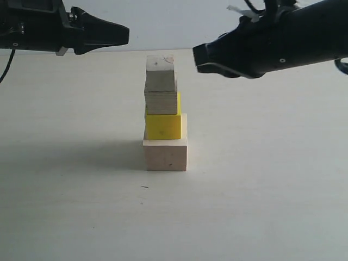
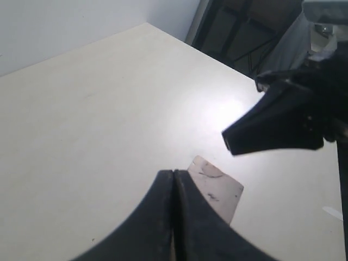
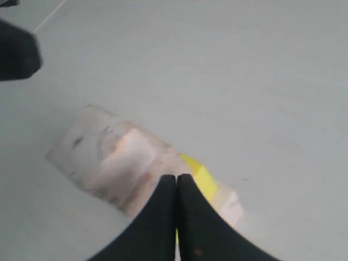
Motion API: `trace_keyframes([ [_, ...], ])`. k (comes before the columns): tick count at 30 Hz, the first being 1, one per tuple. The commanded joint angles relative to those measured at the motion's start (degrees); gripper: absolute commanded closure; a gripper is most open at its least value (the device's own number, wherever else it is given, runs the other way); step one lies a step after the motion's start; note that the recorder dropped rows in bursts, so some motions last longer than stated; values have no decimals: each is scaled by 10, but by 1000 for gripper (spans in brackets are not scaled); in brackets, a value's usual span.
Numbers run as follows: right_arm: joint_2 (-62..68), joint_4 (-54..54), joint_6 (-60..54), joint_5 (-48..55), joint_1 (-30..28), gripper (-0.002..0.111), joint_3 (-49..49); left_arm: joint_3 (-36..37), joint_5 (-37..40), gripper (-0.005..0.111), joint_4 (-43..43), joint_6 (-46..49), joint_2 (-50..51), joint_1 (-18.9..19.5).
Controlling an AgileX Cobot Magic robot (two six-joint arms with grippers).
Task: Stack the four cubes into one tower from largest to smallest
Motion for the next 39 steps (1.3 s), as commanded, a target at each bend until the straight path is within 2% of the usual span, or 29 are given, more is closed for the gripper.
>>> trace_keyframes([
  [1,-33,-153,138,-45,-38,108,-4,2,-23,107,-3,-15,-7,1],
  [7,-91,-185,145,-132,-70,108,19,6,-115,107,-3,-28,-49,1],
  [13,-168,-185,134,-209,-74,108,99,81,-286,107,-11,-28,-152,1],
  [16,-221,-185,86,-236,-74,108,124,135,-365,107,-34,-19,-226,1],
  [19,-279,-185,17,-277,-74,108,127,159,-416,107,-44,-3,-306,1],
  [22,-332,-185,-34,-336,-74,108,122,158,-481,107,-44,14,-377,1],
  [26,-388,-192,-77,-346,-74,108,89,135,-570,107,-35,40,-453,1],
  [30,-438,-240,-111,-339,-74,108,47,118,-594,107,-35,64,-504,1],
  [39,-589,-246,-122,-281,-74,108,-21,116,-626,107,-32,97,-623,1],
])
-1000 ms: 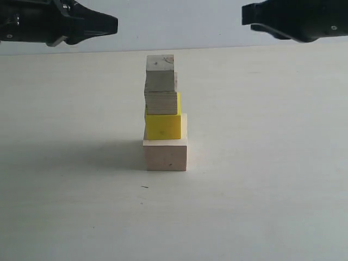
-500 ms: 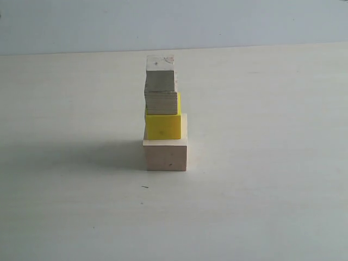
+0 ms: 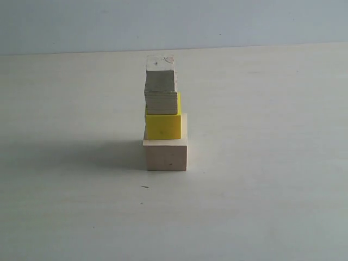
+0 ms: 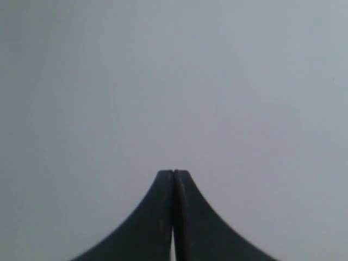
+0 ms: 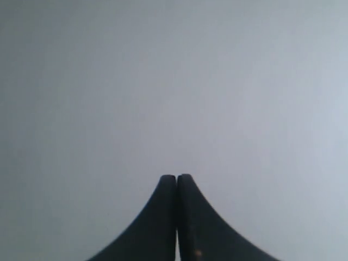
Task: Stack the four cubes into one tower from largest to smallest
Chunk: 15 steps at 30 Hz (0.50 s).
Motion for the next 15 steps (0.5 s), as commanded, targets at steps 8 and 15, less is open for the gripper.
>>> trace_keyframes([
  [8,-152,-13,-51,103,-2,108,-22,-4,-58,107,-27,51,-157,0],
  [15,-241,-42,-49,110,-2,108,-22,7,-83,107,-86,142,-220,0],
])
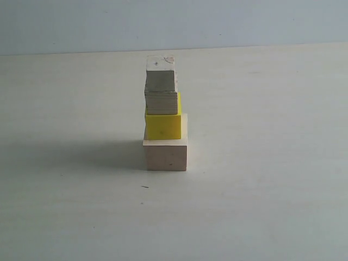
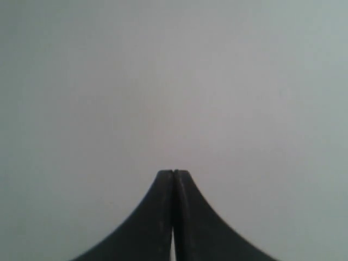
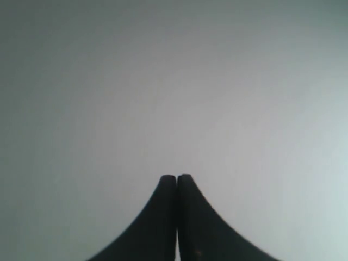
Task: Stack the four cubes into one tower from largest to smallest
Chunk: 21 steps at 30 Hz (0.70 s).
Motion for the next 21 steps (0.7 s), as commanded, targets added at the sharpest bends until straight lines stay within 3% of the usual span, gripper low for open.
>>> trace_keyframes([
  [1,-54,-33,-4,14,-2,108,-1,13,-12,107,-17,23,-38,0],
  [9,-89,-38,-4,58,0,108,-3,57,13,107,-17,31,-112,0],
  [15,-89,-47,7,183,0,108,-48,82,81,107,-17,32,-152,0],
  [21,-89,-215,201,250,0,108,-63,92,78,107,-17,8,-152,0],
])
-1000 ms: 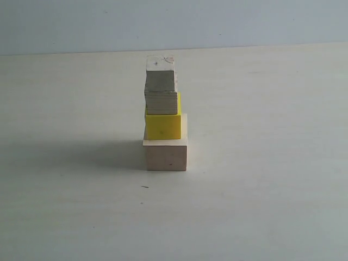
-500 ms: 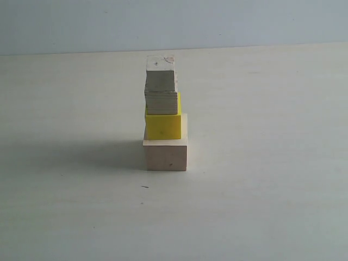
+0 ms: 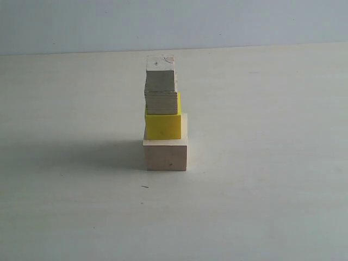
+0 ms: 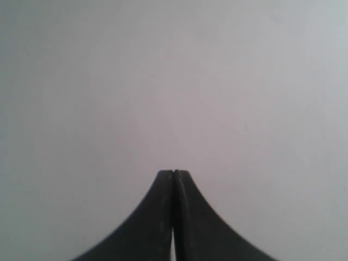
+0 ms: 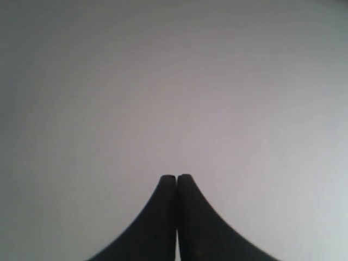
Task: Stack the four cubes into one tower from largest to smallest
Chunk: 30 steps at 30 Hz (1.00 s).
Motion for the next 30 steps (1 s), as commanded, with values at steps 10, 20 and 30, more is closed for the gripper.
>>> trace_keyframes([
  [10,-1,-348,424,261,0,108,19,115,-3,107,-4,-85,-2,0],
  [20,-1,-345,425,261,0,108,19,153,-3,107,-4,-85,-2,0],
  [30,-1,-345,425,261,0,108,19,153,-3,107,-4,-85,-2,0],
])
